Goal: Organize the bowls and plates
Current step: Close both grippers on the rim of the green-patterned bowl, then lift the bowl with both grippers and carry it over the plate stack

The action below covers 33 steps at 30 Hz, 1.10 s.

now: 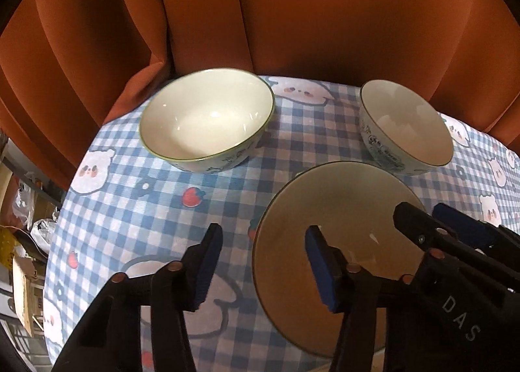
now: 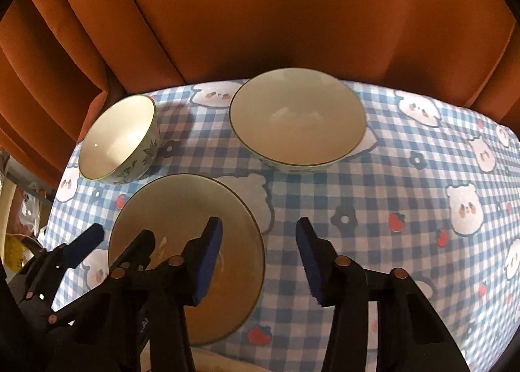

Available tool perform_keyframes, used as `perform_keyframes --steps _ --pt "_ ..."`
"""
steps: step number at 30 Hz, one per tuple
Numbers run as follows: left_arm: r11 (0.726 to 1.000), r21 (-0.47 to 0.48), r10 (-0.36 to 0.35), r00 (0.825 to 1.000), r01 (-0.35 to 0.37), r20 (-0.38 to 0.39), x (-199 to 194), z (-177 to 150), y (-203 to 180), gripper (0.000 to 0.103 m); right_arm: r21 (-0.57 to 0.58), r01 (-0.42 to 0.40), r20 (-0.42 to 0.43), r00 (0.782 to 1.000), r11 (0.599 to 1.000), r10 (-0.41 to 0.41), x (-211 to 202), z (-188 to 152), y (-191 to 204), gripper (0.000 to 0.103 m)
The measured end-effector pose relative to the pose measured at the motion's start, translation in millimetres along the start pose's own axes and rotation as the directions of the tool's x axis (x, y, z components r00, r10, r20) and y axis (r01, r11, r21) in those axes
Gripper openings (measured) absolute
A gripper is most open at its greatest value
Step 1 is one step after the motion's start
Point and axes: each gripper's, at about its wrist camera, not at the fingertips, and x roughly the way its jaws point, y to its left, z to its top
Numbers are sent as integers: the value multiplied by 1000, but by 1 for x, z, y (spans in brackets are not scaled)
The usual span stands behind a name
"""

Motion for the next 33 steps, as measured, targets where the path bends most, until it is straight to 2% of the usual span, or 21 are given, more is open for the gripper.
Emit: perform_keyframes --steps 1,3,5,7,18,33 --pt "1000 -6 -1 1000 1 -8 3 1 0 41 1 -9 -6 1000 1000 9 4 1 0 42" --pt "1000 -15 -1 1000 1 -30 9 3 0 34 5 -27 -16 1000 1000 27 11 2 0 38" --pt "1000 -8 -1 999 1 -33 12 3 -2 29 5 -35 -22 999 999 35 16 3 2 23" --pt "1000 -1 -12 999 12 -38 13 4 -4 21 2 -41 -26 999 999 41 19 3 4 22" --pt "1000 28 8 999 -7 -42 6 6 -9 21 -18 -31 -44 999 999 30 14 3 7 22" --pt "998 55 -33 997 30 68 -67 -8 -25 21 -5 -1 60 998 1000 1 -62 -11 -8 22"
